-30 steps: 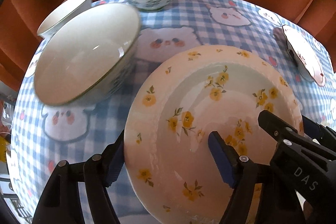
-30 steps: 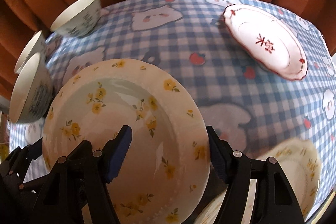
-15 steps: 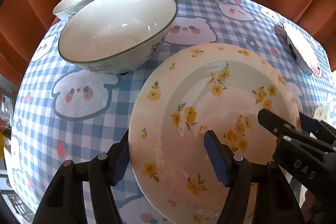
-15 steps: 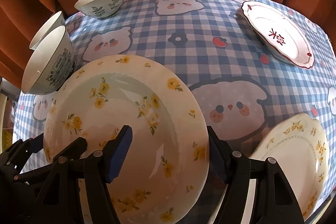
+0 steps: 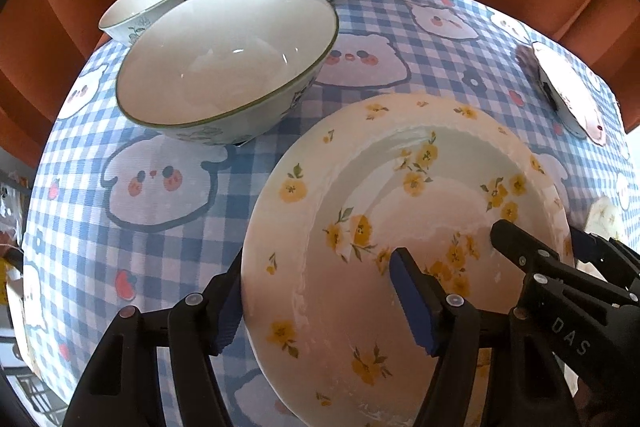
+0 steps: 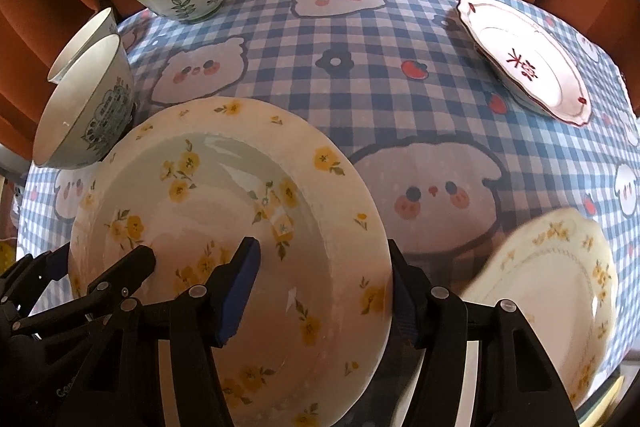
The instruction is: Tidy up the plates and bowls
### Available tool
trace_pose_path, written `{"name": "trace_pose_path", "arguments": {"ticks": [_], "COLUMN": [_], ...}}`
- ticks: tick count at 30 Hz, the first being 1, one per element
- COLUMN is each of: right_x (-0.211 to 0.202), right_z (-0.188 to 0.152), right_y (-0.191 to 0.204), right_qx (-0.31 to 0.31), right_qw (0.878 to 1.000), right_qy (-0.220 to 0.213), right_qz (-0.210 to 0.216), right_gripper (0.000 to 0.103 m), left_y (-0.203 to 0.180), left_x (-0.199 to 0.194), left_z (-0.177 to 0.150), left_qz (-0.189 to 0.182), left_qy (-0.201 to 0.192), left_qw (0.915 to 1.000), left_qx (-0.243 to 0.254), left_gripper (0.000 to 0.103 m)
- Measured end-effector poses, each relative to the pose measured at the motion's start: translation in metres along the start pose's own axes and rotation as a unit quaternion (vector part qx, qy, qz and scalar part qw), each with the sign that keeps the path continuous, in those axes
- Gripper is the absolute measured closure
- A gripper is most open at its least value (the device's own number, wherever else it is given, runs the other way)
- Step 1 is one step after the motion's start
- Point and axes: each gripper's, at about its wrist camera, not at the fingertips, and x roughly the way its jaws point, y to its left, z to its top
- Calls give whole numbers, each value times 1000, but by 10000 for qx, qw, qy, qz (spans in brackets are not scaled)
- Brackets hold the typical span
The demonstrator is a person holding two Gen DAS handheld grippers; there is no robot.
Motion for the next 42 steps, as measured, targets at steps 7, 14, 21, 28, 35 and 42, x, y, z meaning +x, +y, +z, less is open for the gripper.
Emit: {"name": "trace_pose_path", "arguments": {"ticks": [7,14,21,28,35,42], "right_x": [-27,-59,-82,-91,-98,-103], "right_z": [-12,-27,-40,-49,-56,-62], "right_y": [7,11,-3,-43,-88,-137], "right_qx": [75,314,408,359,267,187], "right_qw": [9997,9983,9971,9969,9975,9976], "right_qy": [-144,-383,-575,-671,-645,-660], "right_qz": [-189,-298,-302,-192,-67,-51], "right_gripper": [39,39,39,39,39,39], "left_y": [2,4,-19,-57,-104,-149], "left_x": [-27,-53,-65,-70,-72,-70], "left_z": [-9,-19,-31,-43,-50,-53], "left_qz": [-145,-255,-330,-245,-160,-190], "left_qy": [-191,-385,-546,-558,-559,-572], "left_qw": [9995,9984,9971,9976,9981,9981], "left_qx": [187,321,414,321,210,87], "left_gripper": [33,33,34,34,34,34]}}
